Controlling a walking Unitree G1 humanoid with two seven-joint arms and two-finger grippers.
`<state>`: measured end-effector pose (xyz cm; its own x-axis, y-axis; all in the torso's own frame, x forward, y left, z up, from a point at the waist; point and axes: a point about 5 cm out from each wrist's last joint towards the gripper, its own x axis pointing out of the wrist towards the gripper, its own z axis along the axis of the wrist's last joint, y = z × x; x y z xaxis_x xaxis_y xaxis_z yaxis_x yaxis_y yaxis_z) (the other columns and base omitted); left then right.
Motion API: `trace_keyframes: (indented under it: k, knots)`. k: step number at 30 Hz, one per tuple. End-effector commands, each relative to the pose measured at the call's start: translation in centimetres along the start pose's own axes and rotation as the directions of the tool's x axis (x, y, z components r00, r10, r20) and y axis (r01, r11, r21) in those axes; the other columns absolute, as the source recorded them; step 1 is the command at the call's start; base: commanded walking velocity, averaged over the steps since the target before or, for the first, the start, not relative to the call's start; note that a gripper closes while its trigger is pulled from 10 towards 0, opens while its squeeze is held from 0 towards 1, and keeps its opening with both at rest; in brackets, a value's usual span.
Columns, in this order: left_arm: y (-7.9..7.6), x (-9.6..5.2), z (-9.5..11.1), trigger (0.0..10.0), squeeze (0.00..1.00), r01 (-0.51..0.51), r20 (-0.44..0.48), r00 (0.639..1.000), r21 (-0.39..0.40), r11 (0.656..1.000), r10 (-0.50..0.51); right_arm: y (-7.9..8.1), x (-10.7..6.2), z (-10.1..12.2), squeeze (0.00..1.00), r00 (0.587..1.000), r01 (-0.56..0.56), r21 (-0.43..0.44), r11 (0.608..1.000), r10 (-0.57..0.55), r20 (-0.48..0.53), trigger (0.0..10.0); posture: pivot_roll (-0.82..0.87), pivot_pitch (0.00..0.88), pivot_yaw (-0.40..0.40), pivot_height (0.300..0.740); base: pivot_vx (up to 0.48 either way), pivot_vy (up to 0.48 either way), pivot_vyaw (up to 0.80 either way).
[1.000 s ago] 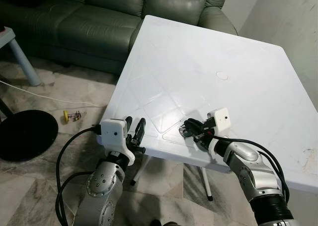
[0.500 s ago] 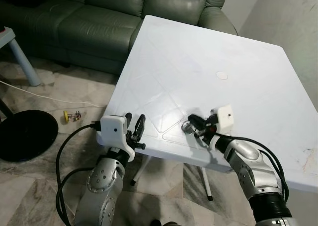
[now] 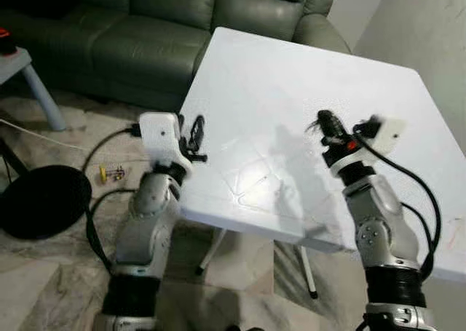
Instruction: Hang keys on a hook
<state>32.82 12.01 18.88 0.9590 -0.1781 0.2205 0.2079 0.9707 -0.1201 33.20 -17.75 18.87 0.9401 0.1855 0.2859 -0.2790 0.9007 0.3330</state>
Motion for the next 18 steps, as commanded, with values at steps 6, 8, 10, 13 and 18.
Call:
trace_keyframes:
  k: [6, 8, 10, 13, 18]
  knots:
    - [2.4, -0.8, -0.4, 10.0, 0.0, -0.022, -0.022, 1.0, -0.025, 0.999, 0.022, -0.1, -2.7, 0.4, 0.0, 0.998, 0.061, -0.177, 0.982, -0.059, 0.017, 10.0, 0.13, 0.042, -0.094, 0.74, 0.0, 0.0, 0.0]
    - [3.0, -1.3, -0.6, 10.0, 0.0, -0.039, -0.028, 0.999, -0.048, 0.998, 0.037, 0.1, -3.4, -0.2, 0.0, 0.999, 0.05, -0.246, 0.968, -0.051, 0.005, 10.0, 0.13, 0.04, -0.09, 0.74, 0.0, 0.0, 0.0]
    - [3.3, -1.4, -0.7, 10.0, 0.0, -0.043, -0.033, 0.999, -0.064, 0.997, 0.041, 0.3, -3.7, -0.4, 0.0, 0.999, 0.049, -0.27, 0.962, -0.051, 0.001, 10.0, 0.13, 0.04, -0.09, 0.74, 0.0, 0.0, 0.0]
    - [4.0, -3.3, -2.0, 10.0, 0.0, -0.053, -0.074, 0.996, -0.04, 0.998, 0.05, 0.4, -5.3, -2.5, 0.0, 0.995, 0.069, -0.283, 0.957, -0.087, -0.054, 10.0, 0.14, 0.034, -0.086, 0.74, 0.0, 0.0, 0.0]
    - [4.3, -4.3, -2.9, 10.0, 0.0, -0.084, -0.107, 0.991, -0.051, 0.995, 0.078, 0.4, -5.7, -3.3, 0.0, 0.989, 0.099, -0.313, 0.945, -0.127, -0.069, 10.0, 0.14, 0.031, -0.087, 0.74, 0.0, 0.0, 0.0]
